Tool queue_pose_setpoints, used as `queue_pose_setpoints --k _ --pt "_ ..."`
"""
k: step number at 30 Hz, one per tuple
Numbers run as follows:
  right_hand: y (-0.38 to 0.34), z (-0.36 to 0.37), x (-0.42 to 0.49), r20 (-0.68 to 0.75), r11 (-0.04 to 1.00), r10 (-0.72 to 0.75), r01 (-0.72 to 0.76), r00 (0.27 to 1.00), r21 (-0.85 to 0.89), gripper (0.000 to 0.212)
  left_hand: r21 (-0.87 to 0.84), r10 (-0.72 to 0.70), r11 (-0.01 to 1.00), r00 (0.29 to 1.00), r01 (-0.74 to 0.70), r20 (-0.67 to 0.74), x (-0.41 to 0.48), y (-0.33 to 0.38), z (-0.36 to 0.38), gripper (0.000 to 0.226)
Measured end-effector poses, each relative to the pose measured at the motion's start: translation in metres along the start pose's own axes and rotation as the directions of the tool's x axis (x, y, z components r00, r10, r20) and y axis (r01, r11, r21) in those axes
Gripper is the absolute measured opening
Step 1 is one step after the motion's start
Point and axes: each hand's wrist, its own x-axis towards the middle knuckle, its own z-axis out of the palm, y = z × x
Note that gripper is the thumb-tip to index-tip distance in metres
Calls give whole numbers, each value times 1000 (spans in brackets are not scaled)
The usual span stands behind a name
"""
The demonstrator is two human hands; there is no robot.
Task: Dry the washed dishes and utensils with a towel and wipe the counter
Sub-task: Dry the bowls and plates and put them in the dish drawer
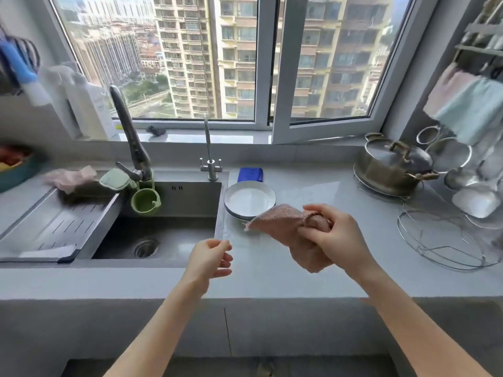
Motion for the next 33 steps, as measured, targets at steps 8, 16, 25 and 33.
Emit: queue_pose_setpoints --k 8,16,25,33 --pt "33 12 184 -18 998 41 -42 999 -38 40 207 -80 969 964 135 -252 203 20 39 23" --pt "67 24 262 -24 989 140 -141 990 -52 38 652 -103 725 970 224 -219 289 14 50 41" --pt "79 29 273 -88 972 231 -234 969 -29 38 802 -151 575 985 161 -89 307 32 39 14" --pt "78 29 269 -156 959 272 -282 950 -44 37 874 -75 484 997 41 -6 320 63 26 6"
